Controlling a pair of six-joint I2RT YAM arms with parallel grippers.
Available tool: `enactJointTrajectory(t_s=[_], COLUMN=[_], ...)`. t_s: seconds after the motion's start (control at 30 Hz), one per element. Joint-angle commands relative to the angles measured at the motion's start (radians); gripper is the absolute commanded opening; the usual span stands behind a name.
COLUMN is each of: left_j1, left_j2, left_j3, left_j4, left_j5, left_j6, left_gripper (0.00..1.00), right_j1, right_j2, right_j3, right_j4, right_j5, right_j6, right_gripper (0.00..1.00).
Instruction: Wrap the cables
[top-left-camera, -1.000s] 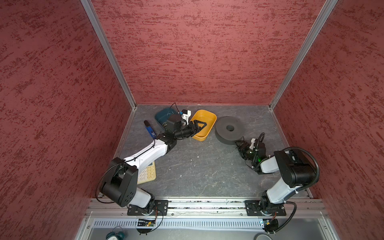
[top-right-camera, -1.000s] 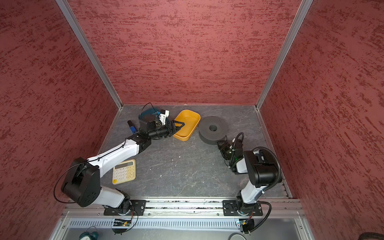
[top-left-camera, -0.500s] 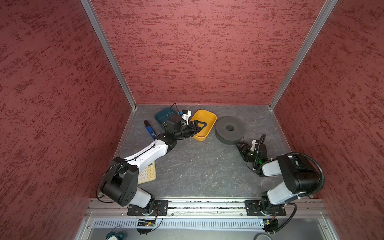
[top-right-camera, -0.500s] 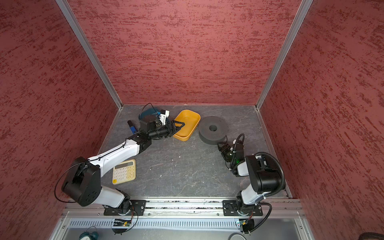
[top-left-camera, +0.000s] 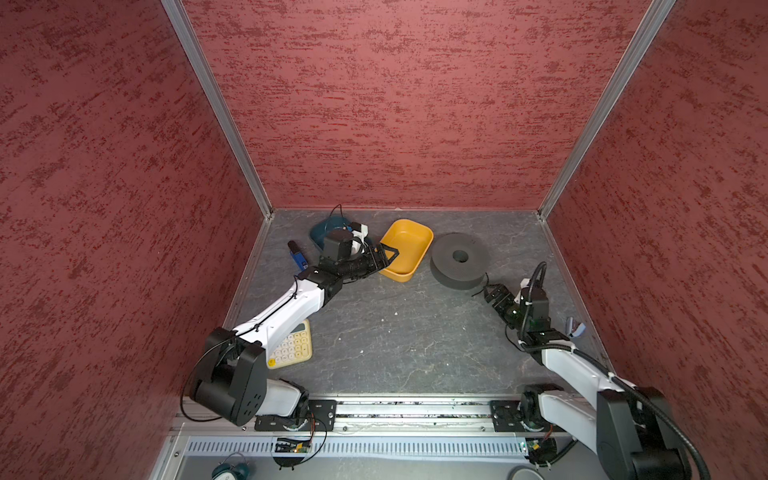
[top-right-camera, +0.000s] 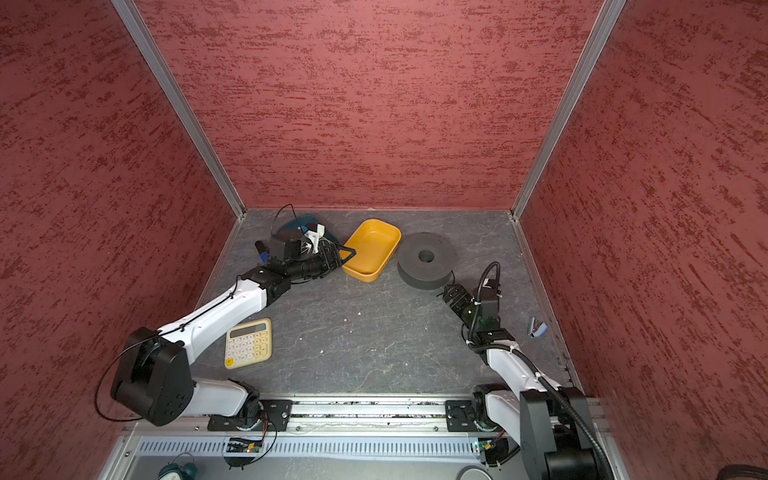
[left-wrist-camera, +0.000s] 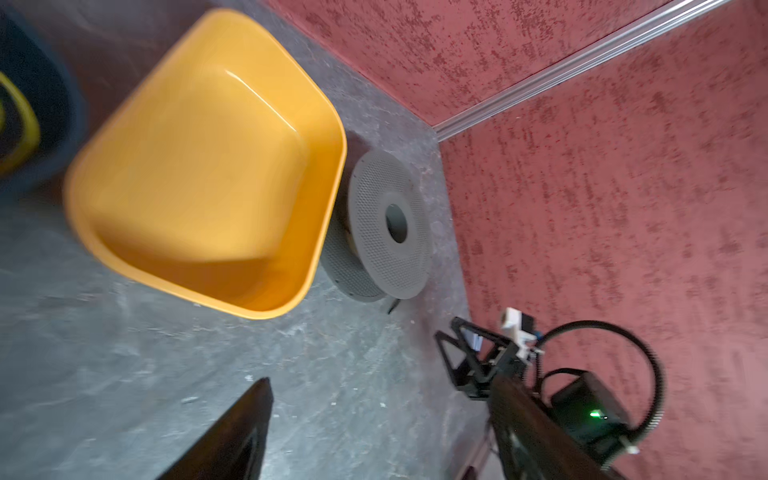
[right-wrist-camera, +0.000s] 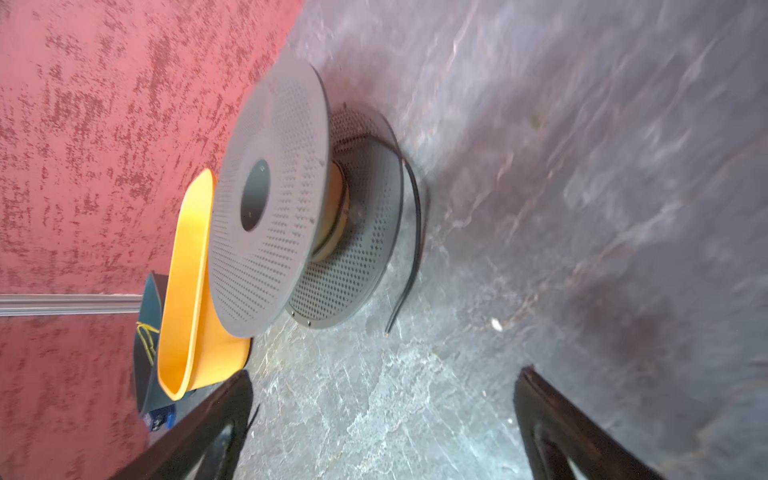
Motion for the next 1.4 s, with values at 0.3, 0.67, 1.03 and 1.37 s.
enactJointTrajectory(t_s=[0.3, 0.67, 1.03, 1.37], left_j1=[0.102, 0.131, 0.195, 0.308], left_j2=[-0.129, -0.241, 0.01, 0.183], left_j3=[-0.024, -0.443, -0.632, -0.729], left_j4=[-0.294, 0.31, 0.964, 1.269], left_j5=[-0.405, -0.679, -0.735, -0.579], left_j6=[0.351, 0.695, 0.85, 0.753], left_gripper=[0.99, 1.0, 1.0, 1.0], right_j1=[-0.005, -0.006, -0.005, -0.005], right_j2=[-0.061, -0.038, 0.117, 0.251], right_j3=[0.144, 0.065, -0.11, -0.187], right_j4=[-0.074, 0.213, 0.683, 1.014], right_j5=[0.339, 0.382, 0.306, 0.272], right_j6=[-0.294, -0.612, -0.776, -0.897], right_gripper=[0.99, 0.99, 0.99, 0.99])
